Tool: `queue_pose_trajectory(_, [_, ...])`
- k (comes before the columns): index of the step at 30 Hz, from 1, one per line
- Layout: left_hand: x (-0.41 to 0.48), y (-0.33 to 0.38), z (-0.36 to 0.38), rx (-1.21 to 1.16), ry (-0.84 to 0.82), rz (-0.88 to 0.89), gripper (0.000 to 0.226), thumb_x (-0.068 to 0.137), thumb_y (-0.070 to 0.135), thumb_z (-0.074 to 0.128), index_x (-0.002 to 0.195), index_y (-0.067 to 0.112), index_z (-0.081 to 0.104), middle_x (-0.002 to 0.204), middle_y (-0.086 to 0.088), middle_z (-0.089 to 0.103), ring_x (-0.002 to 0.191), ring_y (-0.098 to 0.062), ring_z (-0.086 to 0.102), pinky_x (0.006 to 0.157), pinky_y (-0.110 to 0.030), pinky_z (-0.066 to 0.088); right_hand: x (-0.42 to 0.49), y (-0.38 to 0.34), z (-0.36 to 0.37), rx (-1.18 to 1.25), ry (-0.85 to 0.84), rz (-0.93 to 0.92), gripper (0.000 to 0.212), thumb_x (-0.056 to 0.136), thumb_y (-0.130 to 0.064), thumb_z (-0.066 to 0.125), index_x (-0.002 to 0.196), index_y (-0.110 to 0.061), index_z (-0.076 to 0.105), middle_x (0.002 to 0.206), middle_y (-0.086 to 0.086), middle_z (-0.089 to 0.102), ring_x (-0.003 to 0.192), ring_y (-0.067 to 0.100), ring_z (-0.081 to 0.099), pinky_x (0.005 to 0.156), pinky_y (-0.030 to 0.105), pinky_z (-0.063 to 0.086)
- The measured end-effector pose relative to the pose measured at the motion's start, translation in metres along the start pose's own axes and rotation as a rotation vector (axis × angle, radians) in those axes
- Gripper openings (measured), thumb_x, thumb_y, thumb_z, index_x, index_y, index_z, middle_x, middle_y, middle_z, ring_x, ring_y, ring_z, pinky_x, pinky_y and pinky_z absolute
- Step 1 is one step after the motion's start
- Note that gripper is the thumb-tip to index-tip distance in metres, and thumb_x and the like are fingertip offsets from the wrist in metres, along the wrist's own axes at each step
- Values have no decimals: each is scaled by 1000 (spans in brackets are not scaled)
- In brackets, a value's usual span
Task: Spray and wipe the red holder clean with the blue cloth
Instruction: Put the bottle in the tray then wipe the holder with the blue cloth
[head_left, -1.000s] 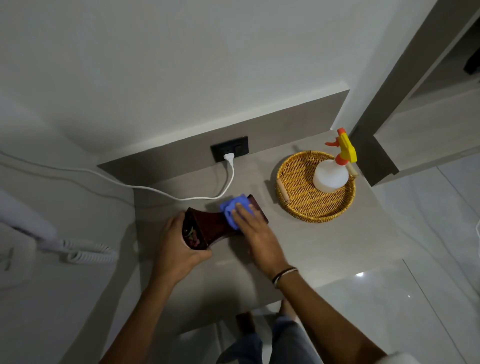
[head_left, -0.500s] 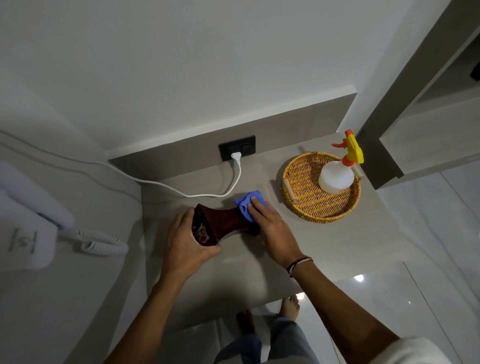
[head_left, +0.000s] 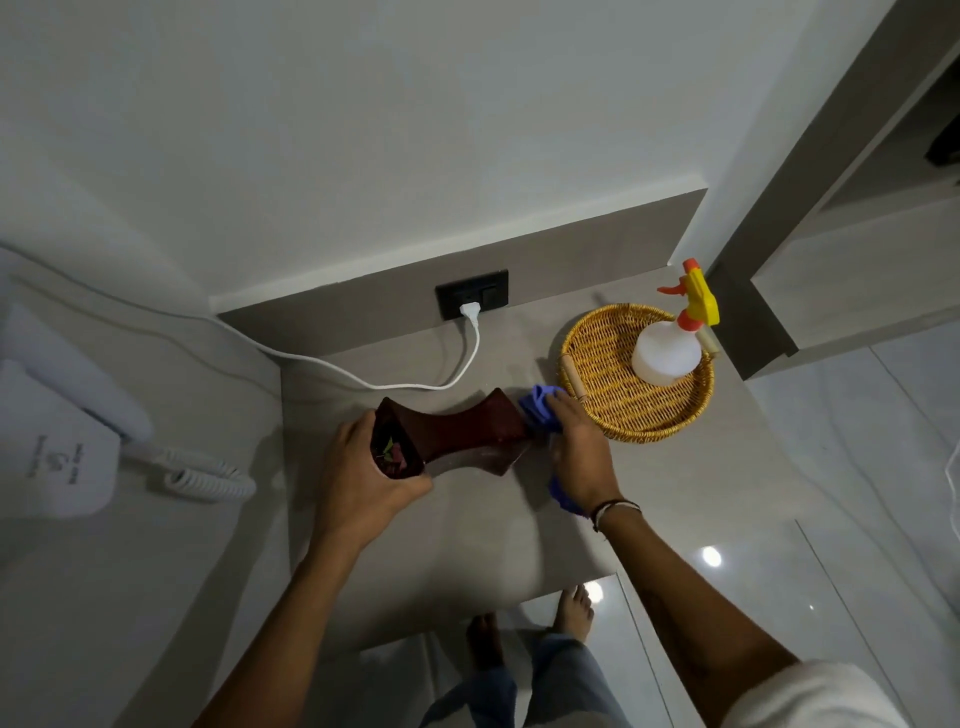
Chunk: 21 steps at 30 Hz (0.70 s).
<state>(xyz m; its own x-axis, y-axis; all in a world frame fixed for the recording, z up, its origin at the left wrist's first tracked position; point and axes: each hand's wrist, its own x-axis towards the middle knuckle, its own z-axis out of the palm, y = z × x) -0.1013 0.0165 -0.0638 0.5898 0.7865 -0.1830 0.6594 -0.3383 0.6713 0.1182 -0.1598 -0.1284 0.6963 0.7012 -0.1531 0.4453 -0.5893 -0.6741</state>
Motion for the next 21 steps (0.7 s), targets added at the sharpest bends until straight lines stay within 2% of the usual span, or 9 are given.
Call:
queue_pose_trajectory(4, [7, 2, -1, -143, 19, -136, 57, 57, 57, 83, 106, 30, 73, 102, 5, 78, 94, -17, 76, 76, -38, 60, -7, -4, 1, 483, -70, 190, 54, 98, 17, 45, 144, -7, 60, 141, 19, 65, 129, 39, 62, 115, 47, 50])
queue_pose_trajectory(6, [8, 4, -3, -156, 32, -181, 75, 63, 68, 82, 129, 34, 68, 122, 3, 78, 113, -22, 75, 89, -42, 61, -10, -13, 6, 718, -105, 306, 50, 100, 17, 41, 136, -9, 64, 130, 21, 71, 119, 45, 68, 105, 52, 58])
queue_pose_trajectory(8, [8, 7, -6, -130, -32, -197, 106, 74, 76, 81, 164, 49, 33, 160, -2, 59, 143, -29, 60, 110, -49, 54, -8, -21, 10, 808, -88, 343, 49, 101, 16, 39, 136, -9, 64, 128, 22, 72, 117, 43, 70, 104, 52, 59])
queue_pose_trajectory(9, [8, 10, -9, -110, -84, -192, 117, 75, 84, 75, 169, 54, 12, 170, -3, 47, 150, -29, 53, 115, -50, 50, -6, -24, 12, 826, -80, 347, 49, 101, 15, 39, 134, -9, 65, 127, 20, 72, 117, 40, 71, 104, 50, 60])
queue_pose_trajectory(10, [7, 13, -11, -86, -127, -178, 123, 73, 94, 66, 168, 56, 0, 174, -3, 42, 152, -30, 51, 114, -49, 49, -2, -25, 11, 841, -76, 358, 49, 101, 15, 40, 130, -13, 68, 124, 16, 73, 113, 33, 73, 100, 45, 62])
queue_pose_trajectory(13, [6, 17, -17, -32, -192, -152, 125, 68, 107, 46, 168, 55, -8, 170, -6, 46, 142, -25, 58, 97, -34, 52, 9, -28, 8, 894, -105, 390, 54, 102, 15, 41, 109, -28, 71, 105, -1, 75, 88, 9, 77, 77, 21, 65])
queue_pose_trajectory(15, [4, 21, -19, -32, -209, -167, 122, 76, 98, 53, 168, 54, -14, 172, -9, 41, 143, -26, 56, 101, -37, 51, 15, -27, 4, 911, -152, 424, 49, 102, 14, 41, 115, -22, 71, 103, 3, 76, 82, 13, 75, 69, 19, 65])
queue_pose_trajectory(17, [3, 21, -20, -42, -238, -190, 139, 72, 86, 71, 167, 49, -23, 177, -12, 29, 151, -33, 49, 117, -53, 48, 18, -24, 2, 947, -197, 469, 46, 103, 14, 40, 125, -13, 69, 102, 11, 76, 78, 19, 73, 62, 22, 64])
queue_pose_trajectory(21, [-1, 24, -25, 63, -347, -157, 174, 50, 67, 101, 158, 57, -36, 182, -10, -22, 167, -36, 19, 128, -63, 34, 26, -17, 0, 976, -220, 538, 43, 102, 15, 40, 119, -10, 70, 96, 14, 75, 71, 22, 72, 56, 26, 64])
